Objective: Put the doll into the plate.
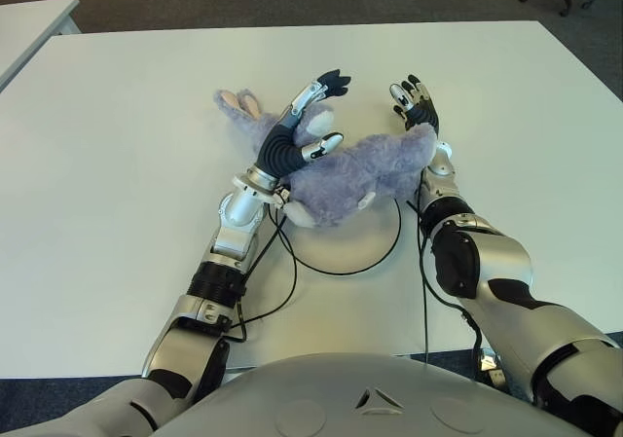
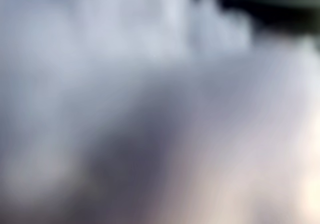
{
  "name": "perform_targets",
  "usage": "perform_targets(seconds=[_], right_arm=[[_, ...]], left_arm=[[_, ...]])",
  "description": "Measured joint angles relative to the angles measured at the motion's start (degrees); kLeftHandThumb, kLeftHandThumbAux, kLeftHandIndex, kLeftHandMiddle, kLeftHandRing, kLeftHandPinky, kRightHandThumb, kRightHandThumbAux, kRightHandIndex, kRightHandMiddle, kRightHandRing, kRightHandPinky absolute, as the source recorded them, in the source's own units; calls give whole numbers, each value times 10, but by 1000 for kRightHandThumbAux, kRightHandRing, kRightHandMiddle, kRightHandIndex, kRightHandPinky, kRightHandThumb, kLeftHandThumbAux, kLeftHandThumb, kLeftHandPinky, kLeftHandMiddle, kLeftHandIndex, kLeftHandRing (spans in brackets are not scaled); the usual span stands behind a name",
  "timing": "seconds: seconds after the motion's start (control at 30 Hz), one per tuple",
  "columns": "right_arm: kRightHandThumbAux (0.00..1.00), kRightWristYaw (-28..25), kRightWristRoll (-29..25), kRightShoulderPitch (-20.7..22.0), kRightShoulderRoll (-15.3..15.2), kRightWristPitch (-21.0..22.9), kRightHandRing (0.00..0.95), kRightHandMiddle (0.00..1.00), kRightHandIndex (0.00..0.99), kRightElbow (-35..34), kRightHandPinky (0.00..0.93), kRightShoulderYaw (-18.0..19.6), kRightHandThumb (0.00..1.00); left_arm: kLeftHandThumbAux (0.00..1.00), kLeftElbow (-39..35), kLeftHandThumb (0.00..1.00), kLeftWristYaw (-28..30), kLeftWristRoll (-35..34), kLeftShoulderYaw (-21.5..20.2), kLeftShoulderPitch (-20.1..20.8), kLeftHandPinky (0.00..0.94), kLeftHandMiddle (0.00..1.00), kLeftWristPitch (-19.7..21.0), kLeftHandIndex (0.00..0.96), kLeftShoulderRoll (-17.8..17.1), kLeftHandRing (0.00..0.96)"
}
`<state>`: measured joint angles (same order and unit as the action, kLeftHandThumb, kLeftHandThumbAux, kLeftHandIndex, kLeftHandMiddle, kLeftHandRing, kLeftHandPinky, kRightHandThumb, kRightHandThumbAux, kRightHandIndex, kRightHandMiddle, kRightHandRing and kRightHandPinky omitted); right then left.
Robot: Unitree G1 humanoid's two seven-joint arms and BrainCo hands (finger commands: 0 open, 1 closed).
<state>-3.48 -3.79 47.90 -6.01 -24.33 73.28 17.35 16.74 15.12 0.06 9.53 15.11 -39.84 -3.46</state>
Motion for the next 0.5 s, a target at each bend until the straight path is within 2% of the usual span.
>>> perform_targets(seconds=[0.13,0.5], right_arm=[[579,0,0,0,0,0,50,42,28,0,91,0,91],[581,-1,0,0,0,0,56,45,32,-1,99,0,94]], left_arm=[[420,3,98,0,-2,0,0,132,122,-7,30,-1,122],[375,0,71,3,-10,2,-1,92,78,-14,6,-4,79]])
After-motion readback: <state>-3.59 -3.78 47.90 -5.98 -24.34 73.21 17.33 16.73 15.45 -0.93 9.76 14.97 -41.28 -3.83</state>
